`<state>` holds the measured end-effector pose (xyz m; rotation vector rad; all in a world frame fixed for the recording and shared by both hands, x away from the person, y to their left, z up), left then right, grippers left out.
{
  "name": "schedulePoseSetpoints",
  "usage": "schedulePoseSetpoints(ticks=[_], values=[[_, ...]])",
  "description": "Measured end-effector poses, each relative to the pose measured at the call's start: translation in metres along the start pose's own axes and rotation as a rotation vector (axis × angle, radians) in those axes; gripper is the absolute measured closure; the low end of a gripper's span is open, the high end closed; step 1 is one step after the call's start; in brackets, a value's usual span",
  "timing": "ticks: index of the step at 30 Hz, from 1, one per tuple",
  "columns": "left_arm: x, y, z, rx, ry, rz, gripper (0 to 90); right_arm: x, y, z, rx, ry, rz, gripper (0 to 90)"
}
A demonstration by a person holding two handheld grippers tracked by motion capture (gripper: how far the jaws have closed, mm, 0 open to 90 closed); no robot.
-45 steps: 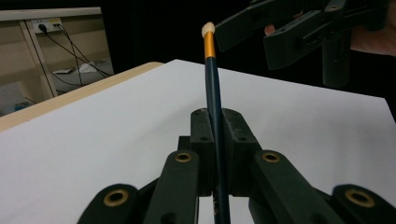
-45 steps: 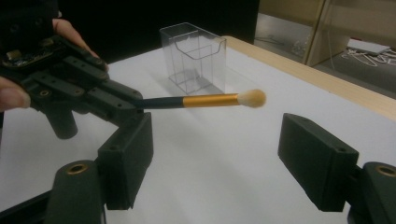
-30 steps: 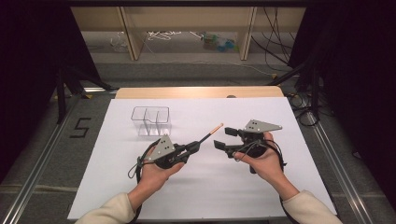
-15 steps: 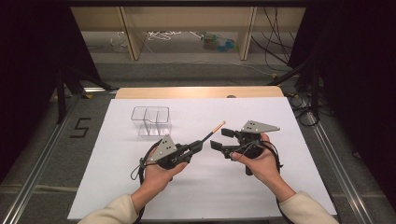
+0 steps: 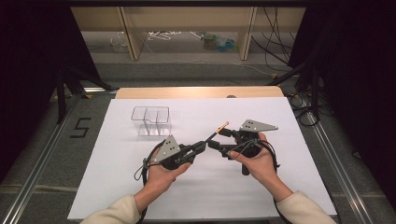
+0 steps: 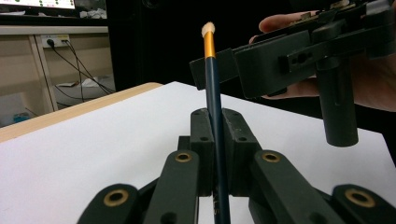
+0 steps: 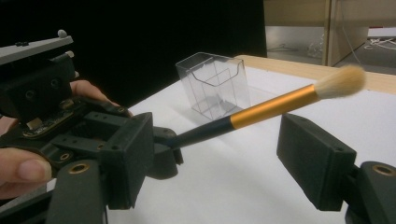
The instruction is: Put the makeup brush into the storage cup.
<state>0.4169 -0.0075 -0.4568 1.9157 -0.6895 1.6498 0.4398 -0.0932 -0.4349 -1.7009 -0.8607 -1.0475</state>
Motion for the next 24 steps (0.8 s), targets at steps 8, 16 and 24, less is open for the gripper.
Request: schedulePoseSetpoints(ticks=[8, 16, 24], values=[[-0.0012, 0.0022, 0.0021, 0.0, -0.001, 0.001, 83.3, 0.0006, 0.0013, 0.0017, 0.001, 0.009, 0.014, 28.3], [-0.0017, 0.0039, 0.0033, 0.0, -0.001, -0.005, 83.2, 0.0018, 0.0002, 0.0039, 0.011, 0.022, 0.025, 28.3], [-0.003, 0.0044, 0.0043, 0.006, -0.002, -0.008, 83.3, 0.0018, 0.0006, 0.0052, 0.014, 0.028, 0.04, 29.4]])
Point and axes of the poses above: each handheld gripper's, and its own axes: z roughly forward along the jaws, x roughly out of its top, y roughly to its right, the point moved 10 cm from there along z, roughly forward along the jaws, and after that the axes turned 14 degrees about x, right-handed, at the moved point
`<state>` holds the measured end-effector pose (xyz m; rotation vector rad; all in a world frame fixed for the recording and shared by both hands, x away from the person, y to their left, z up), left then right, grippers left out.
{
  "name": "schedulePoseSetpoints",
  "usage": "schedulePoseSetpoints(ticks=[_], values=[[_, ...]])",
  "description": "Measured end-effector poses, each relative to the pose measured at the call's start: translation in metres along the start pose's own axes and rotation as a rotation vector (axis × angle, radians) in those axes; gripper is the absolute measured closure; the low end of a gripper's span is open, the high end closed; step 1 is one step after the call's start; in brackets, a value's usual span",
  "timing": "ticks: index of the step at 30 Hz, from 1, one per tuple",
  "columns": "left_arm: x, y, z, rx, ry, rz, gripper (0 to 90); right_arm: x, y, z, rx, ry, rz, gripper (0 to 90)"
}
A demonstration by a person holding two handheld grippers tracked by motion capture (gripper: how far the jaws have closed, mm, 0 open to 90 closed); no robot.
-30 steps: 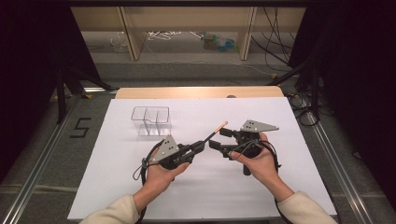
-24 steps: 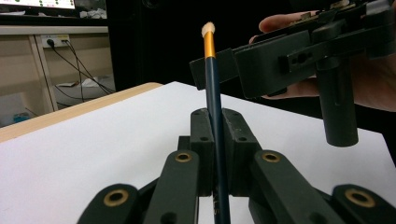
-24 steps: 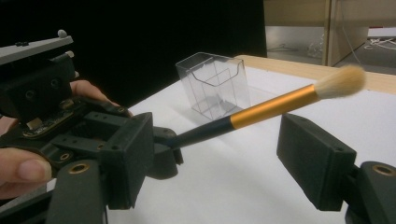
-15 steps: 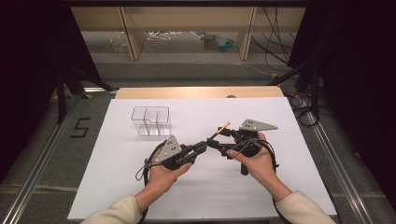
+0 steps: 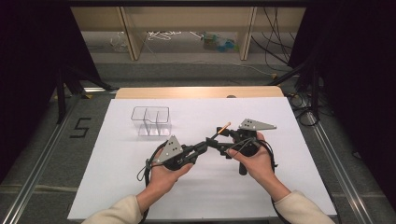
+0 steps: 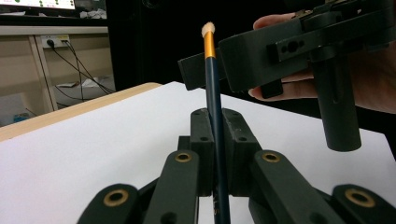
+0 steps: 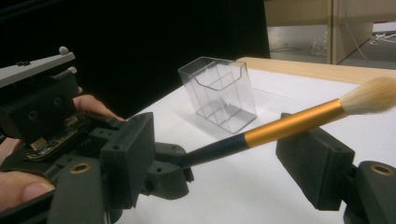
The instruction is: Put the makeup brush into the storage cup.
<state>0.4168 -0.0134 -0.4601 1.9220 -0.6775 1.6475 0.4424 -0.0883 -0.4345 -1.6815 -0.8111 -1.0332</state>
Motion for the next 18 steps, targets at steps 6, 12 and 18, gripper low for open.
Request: schedulePoseSetpoints(ticks=[6, 12, 18], values=[[-0.0005, 0.0009, 0.0007, -0.002, 0.002, 0.001, 83.3, 0.0004, 0.0013, 0.0004, -0.002, 0.013, 0.005, 33.7], [-0.0011, 0.0008, 0.0013, -0.002, 0.004, 0.005, 83.2, 0.0013, 0.0035, -0.0011, -0.009, 0.031, 0.025, 41.1], [-0.0031, 0.0022, 0.0025, 0.0, -0.002, 0.003, 83.2, 0.0026, 0.0056, -0.0018, -0.009, 0.047, 0.019, 50.3]])
Point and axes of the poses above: each handheld gripper's, and its own axes: z roughly forward along the jaws, x roughly out of its top, y roughly to its right, the point moved 10 cm from there along z, roughly forward along the jaws, and after that the axes turned 14 degrees about x, right-handed, at the moved point
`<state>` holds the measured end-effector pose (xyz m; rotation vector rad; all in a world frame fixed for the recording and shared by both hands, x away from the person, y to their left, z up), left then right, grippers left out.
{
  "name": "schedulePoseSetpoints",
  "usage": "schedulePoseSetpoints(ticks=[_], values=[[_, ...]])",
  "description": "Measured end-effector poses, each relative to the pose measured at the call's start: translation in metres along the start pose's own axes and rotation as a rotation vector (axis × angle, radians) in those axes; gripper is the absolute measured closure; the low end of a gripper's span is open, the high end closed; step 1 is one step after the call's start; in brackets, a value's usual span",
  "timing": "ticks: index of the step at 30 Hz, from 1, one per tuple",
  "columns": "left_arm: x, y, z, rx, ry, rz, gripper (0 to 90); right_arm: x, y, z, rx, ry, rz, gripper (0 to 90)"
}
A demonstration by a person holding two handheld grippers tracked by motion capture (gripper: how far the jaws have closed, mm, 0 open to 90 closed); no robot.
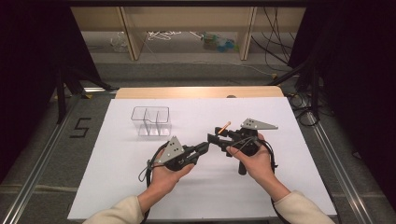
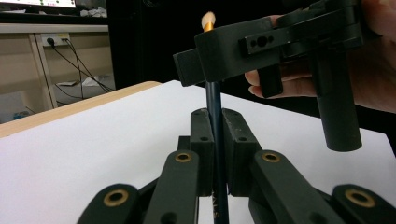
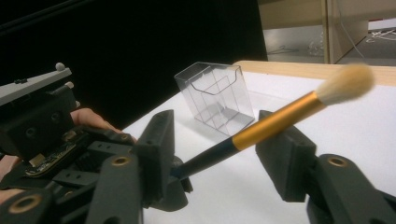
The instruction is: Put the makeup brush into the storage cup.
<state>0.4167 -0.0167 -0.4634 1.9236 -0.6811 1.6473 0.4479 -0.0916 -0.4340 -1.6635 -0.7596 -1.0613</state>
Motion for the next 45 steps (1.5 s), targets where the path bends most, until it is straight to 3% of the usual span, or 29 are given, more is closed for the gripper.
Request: schedulePoseSetpoints(ticks=[4, 6, 7, 10, 11, 14, 16, 18, 19, 22, 24, 28, 29, 31, 37, 45], values=[[-0.001, 0.0, 0.0, -0.001, -0.003, 0.013, 83.2, 0.0, 0.0, -0.001, 0.003, 0.008, 0.011, 58.8], [-0.002, 0.001, 0.001, 0.001, -0.006, -0.002, 83.2, 0.001, 0.0, -0.002, 0.005, 0.017, 0.011, 63.0], [-0.002, 0.0, 0.001, 0.002, -0.005, 0.012, 83.2, 0.002, 0.0, -0.002, 0.009, 0.021, 0.008, 66.2], [-0.003, 0.001, 0.001, 0.003, -0.009, 0.018, 83.2, 0.002, -0.004, -0.002, 0.031, 0.021, 0.03, 74.5], [-0.004, 0.002, 0.001, 0.003, -0.011, 0.03, 83.2, 0.003, -0.004, -0.001, 0.047, 0.027, 0.016, 76.9], [-0.006, 0.003, 0.002, 0.003, -0.019, 0.045, 83.1, 0.002, -0.01, 0.001, 0.082, 0.02, 0.048, 83.0], [-0.007, 0.003, 0.003, 0.004, -0.025, 0.062, 83.0, 0.002, -0.01, 0.002, 0.083, 0.013, 0.005, 83.4], [-0.009, 0.005, 0.003, -0.005, -0.041, 0.07, 81.3, 0.001, -0.013, 0.002, 0.088, -0.004, 0.01, 83.5], [-0.011, 0.004, 0.003, -0.003, -0.049, 0.082, 78.1, 0.002, -0.011, 0.001, 0.077, -0.007, -0.015, 83.5], [-0.015, 0.007, 0.004, -0.011, -0.078, 0.093, 64.8, 0.003, -0.012, -0.001, 0.063, -0.035, -0.023, 83.5], [-0.016, 0.01, 0.005, -0.03, -0.093, 0.074, 54.5, 0.003, -0.01, -0.003, 0.043, -0.055, -0.054, 83.5], [-0.017, 0.013, 0.004, -0.028, -0.117, 0.075, 39.8, 0.002, -0.008, -0.006, 0.012, -0.099, -0.092, 83.5], [-0.018, 0.013, 0.003, -0.024, -0.124, 0.081, 36.2, 0.003, -0.009, -0.004, 0.014, -0.086, -0.107, 83.5], [-0.019, 0.012, 0.002, -0.024, -0.133, 0.103, 32.0, 0.002, -0.009, -0.006, 0.003, -0.12, -0.128, 83.5], [-0.021, 0.009, 0.002, -0.013, -0.145, 0.11, 24.8, 0.001, -0.012, -0.003, -0.009, -0.15, -0.186, 83.5], [-0.02, 0.007, 0.003, -0.003, -0.136, 0.102, 24.7, -0.002, -0.018, 0.001, -0.021, -0.193, -0.238, 83.5]])
Point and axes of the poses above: each handheld gripper's, and its own axes: z roughly forward along the jaws, x roughly out of its top, y roughly to its right, the point moved 10 cm from there along z, roughly forward along the jaws, and after that the axes turned 14 degrees about x, right-handed, at the moved point
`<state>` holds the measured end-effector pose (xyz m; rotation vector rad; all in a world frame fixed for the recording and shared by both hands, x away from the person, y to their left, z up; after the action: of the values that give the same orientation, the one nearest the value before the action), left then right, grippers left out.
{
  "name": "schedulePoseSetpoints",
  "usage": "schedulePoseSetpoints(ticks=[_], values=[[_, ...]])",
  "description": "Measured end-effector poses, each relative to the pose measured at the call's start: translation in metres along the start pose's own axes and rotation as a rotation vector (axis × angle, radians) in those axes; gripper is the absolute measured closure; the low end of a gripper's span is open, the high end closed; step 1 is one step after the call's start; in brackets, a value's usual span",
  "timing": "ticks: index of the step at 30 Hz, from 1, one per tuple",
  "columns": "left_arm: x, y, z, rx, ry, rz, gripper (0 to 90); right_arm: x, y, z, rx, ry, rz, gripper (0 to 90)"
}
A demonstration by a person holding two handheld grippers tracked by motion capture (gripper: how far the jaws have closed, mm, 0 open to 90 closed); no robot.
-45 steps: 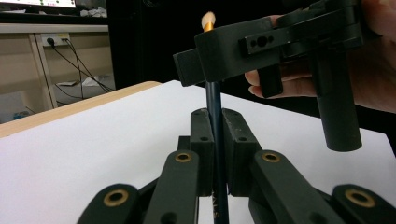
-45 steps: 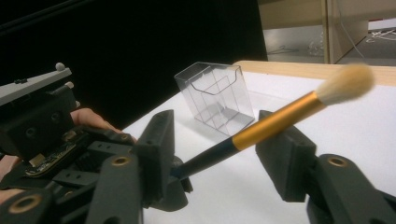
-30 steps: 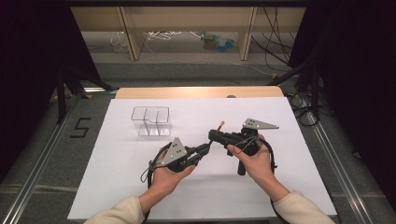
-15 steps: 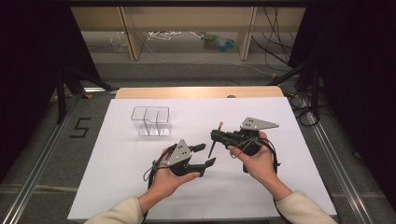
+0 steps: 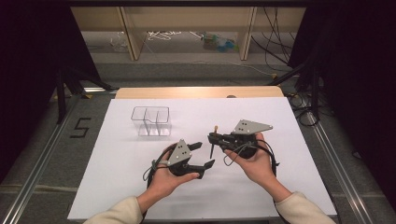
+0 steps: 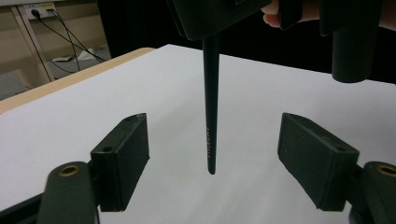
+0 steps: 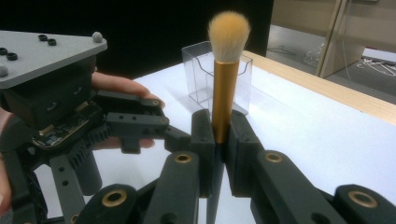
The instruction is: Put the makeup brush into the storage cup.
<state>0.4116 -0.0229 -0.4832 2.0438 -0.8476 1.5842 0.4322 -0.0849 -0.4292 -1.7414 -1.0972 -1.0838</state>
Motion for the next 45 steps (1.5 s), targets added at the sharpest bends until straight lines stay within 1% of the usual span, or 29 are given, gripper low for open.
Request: schedulePoseSetpoints(ticks=[1, 2, 4, 5, 6, 7, 9, 11, 12, 13, 14, 15, 16, 18, 19, 20, 21, 24, 27, 30, 33, 34, 35, 36, 38, 39, 40, 43, 45], values=[[0.0, 0.0, 0.0, 0.002, 0.002, -0.002, 24.8, 0.0, -0.001, 0.001, 0.006, 0.002, 0.002, 83.4], [0.0, 0.0, 0.0, 0.001, 0.002, -0.003, 25.0, 0.001, 0.0, 0.001, -0.001, 0.007, -0.017, 83.4], [0.0, -0.001, 0.0, 0.003, 0.002, -0.003, 25.2, 0.0, -0.002, 0.001, 0.007, 0.005, 0.005, 83.4], [0.001, -0.001, 0.0, 0.003, 0.003, -0.004, 25.2, 0.001, -0.002, 0.001, 0.0, 0.006, -0.001, 83.4], [0.001, -0.001, 0.0, 0.002, 0.004, -0.004, 25.4, 0.001, -0.003, 0.002, 0.01, 0.008, 0.003, 83.4], [0.001, -0.001, 0.0, 0.002, 0.005, -0.003, 25.4, 0.0, -0.002, 0.001, 0.001, -0.002, -0.004, 83.4], [0.002, -0.001, 0.0, 0.002, 0.008, -0.007, 25.8, 0.0, -0.004, 0.002, 0.011, -0.001, 0.002, 83.4], [0.002, -0.001, 0.0, 0.001, 0.012, -0.01, 26.2, 0.001, -0.003, 0.003, 0.003, 0.008, -0.017, 83.4], [0.003, -0.001, 0.0, 0.001, 0.014, -0.011, 26.6, 0.0, -0.006, 0.003, 0.014, 0.002, -0.001, 83.4], [0.003, -0.001, 0.0, -0.001, 0.014, -0.015, 26.8, 0.0, -0.006, 0.003, 0.009, -0.002, -0.006, 83.4], [0.003, -0.001, 0.001, -0.001, 0.016, -0.017, 27.0, 0.0, -0.008, 0.005, 0.021, 0.005, -0.001, 83.4], [0.004, -0.001, 0.001, -0.005, 0.024, -0.022, 27.4, 0.001, -0.008, 0.005, 0.014, 0.013, -0.008, 83.4], [0.005, -0.001, 0.001, 0.0, 0.022, -0.023, 27.8, 0.0, -0.009, 0.005, 0.012, 0.0, -0.001, 83.4], [0.006, -0.001, 0.001, 0.0, 0.031, -0.033, 29.4, 0.001, -0.012, 0.008, 0.031, 0.013, 0.007, 83.4], [0.006, -0.001, 0.001, 0.001, 0.032, -0.035, 30.3, 0.002, -0.01, 0.008, 0.017, 0.02, -0.015, 83.4], [0.007, -0.001, 0.001, 0.002, 0.033, -0.037, 31.7, 0.001, -0.012, 0.008, 0.018, 0.005, -0.003, 83.4], [0.007, -0.001, 0.002, 0.002, 0.035, -0.039, 32.6, 0.0, -0.013, 0.008, 0.022, 0.006, 0.004, 83.4], [0.008, -0.001, 0.002, 0.002, 0.041, -0.045, 35.1, 0.0, -0.013, 0.009, 0.024, 0.005, 0.006, 83.4], [0.009, -0.002, 0.002, 0.004, 0.046, -0.048, 39.5, 0.0, -0.013, 0.009, 0.025, 0.006, 0.008, 83.4], [0.011, -0.003, 0.003, 0.007, 0.05, -0.075, 44.0, 0.0, -0.013, 0.009, 0.025, 0.007, 0.01, 83.4], [0.012, -0.004, 0.003, 0.006, 0.055, -0.08, 48.6, 0.0, -0.013, 0.01, 0.027, 0.015, 0.012, 83.4], [0.013, -0.004, 0.003, 0.008, 0.058, -0.081, 49.9, 0.001, -0.012, 0.01, 0.022, 0.021, -0.001, 83.3], [0.014, -0.004, 0.003, 0.004, 0.061, -0.089, 51.7, 0.0, -0.013, 0.01, 0.025, 0.018, 0.011, 83.3], [0.014, -0.004, 0.002, 0.008, 0.057, -0.09, 52.8, 0.0, -0.014, 0.01, 0.032, 0.016, 0.023, 83.3], [0.015, -0.004, 0.002, 0.003, 0.066, -0.074, 55.1, 0.0, -0.014, 0.01, 0.028, 0.018, 0.019, 83.4], [0.015, -0.004, 0.002, 0.005, 0.065, -0.085, 56.2, 0.001, -0.013, 0.01, 0.024, 0.02, 0.009, 83.4], [0.015, -0.004, 0.002, 0.006, 0.066, -0.092, 57.3, 0.0, -0.014, 0.011, 0.027, 0.018, 0.018, 83.3], [0.017, -0.005, 0.002, 0.005, 0.073, -0.091, 61.3, 0.0, -0.015, 0.011, 0.03, 0.018, 0.021, 83.3], [0.018, -0.004, 0.001, 0.001, 0.08, -0.099, 64.0, 0.0, -0.014, 0.011, 0.027, 0.018, 0.019, 83.3]])
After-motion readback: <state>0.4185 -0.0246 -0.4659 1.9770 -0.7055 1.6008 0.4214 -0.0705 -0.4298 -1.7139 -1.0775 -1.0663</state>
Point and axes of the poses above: each handheld gripper's, and its own axes: z roughly forward along the jaws, x roughly out of its top, y roughly to its right, the point moved 10 cm from there along z, roughly forward along the jaws, and after that the axes turned 14 degrees about x, right-handed, at the moved point
